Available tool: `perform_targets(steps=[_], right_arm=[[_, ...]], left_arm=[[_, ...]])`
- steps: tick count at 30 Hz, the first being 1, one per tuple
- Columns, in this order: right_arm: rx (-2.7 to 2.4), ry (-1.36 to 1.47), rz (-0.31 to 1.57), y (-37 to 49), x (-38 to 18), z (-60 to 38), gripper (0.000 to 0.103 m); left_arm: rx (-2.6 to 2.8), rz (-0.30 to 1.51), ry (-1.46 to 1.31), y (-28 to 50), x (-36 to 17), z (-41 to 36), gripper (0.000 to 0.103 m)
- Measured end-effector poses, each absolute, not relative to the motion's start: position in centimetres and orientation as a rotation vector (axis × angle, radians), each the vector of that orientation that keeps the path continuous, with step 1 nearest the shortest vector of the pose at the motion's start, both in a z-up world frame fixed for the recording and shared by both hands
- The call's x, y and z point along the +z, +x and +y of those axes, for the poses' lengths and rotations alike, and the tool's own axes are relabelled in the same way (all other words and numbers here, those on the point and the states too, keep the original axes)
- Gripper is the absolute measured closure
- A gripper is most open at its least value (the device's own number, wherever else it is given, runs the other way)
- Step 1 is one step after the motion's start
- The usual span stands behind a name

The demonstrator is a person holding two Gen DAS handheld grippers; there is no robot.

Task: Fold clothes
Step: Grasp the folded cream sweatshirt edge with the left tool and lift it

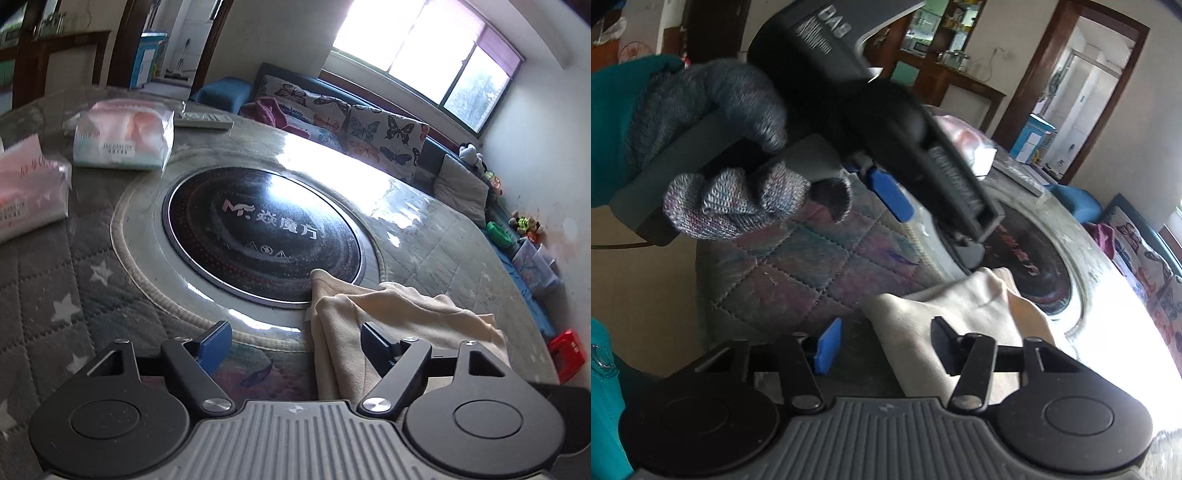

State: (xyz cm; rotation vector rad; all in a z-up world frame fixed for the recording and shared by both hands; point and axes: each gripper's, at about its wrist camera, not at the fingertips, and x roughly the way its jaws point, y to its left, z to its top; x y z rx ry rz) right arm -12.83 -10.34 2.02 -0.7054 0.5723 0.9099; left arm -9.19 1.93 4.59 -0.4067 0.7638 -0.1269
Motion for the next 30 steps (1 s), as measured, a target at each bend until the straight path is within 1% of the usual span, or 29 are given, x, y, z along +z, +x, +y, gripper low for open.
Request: perform_targets(steps=[1, 2, 3, 5, 6, 7, 12, 18, 23, 24, 25, 26, 27, 28, 30], right_arm=[[0.907, -0.707, 0.574, -12.8, 1.8, -10.1, 0.057], [0.901, -0.711, 0.579, -12.6, 1.6, -10.0, 0.063], [0.893, -0.715, 0.582, -12.5, 1.5, -9.8, 0.065], [0.875, -0.705, 0.581, -12.2, 1.4, -9.8, 0.077], [0.869, -0.692, 0.583, -12.0, 1.5, -9.9, 0.080], [0.864, -0.677, 0.585, -11.8, 1.7, -10.1, 0.085], [0.861, -0.546, 0.593, -11.1, 3.3, -11.5, 0.088], [0.849, -0.423, 0.583, -10.3, 5.4, -13.6, 0.090], [0.849, -0.379, 0.568, -10.2, 6.4, -15.0, 0.090], [0.851, -0.369, 0.569, -10.2, 6.5, -15.2, 0.090], [0.854, -0.360, 0.570, -10.2, 6.6, -15.5, 0.090], [0.859, -0.358, 0.571, -10.2, 6.6, -15.6, 0.090], [0.867, -0.358, 0.571, -10.4, 6.6, -15.7, 0.090], [0.874, -0.357, 0.571, -10.5, 6.6, -15.9, 0.090], [0.884, -0.344, 0.584, -10.7, 6.5, -16.2, 0.090]], left_arm=[[-0.132, 0.768, -0.427, -9.2, 4.5, 2.0, 0.027], [-0.136, 0.772, -0.444, -9.2, 4.5, 2.1, 0.027], [-0.139, 0.775, -0.459, -9.2, 4.4, 2.2, 0.027], [-0.141, 0.781, -0.485, -9.1, 4.3, 2.3, 0.027], [-0.139, 0.784, -0.496, -9.1, 4.3, 2.3, 0.027], [-0.141, 0.788, -0.509, -9.1, 4.2, 2.3, 0.026], [-0.160, 0.818, -0.610, -8.7, 3.8, 2.5, 0.023], [-0.184, 0.862, -0.787, -8.0, 2.8, 2.6, 0.023], [-0.219, 0.902, -0.933, -7.0, 1.5, 2.3, 0.024], [-0.226, 0.910, -0.962, -6.8, 1.2, 2.2, 0.027], [-0.233, 0.917, -0.991, -6.6, 0.9, 2.1, 0.034], [-0.239, 0.927, -1.005, -6.5, 0.6, 2.0, 0.038], [-0.240, 0.938, -1.016, -6.3, 0.2, 2.0, 0.049], [-0.240, 0.948, -1.028, -6.2, -0.2, 2.0, 0.063], [-0.241, 0.968, -1.052, -6.0, -0.9, 2.1, 0.078]])
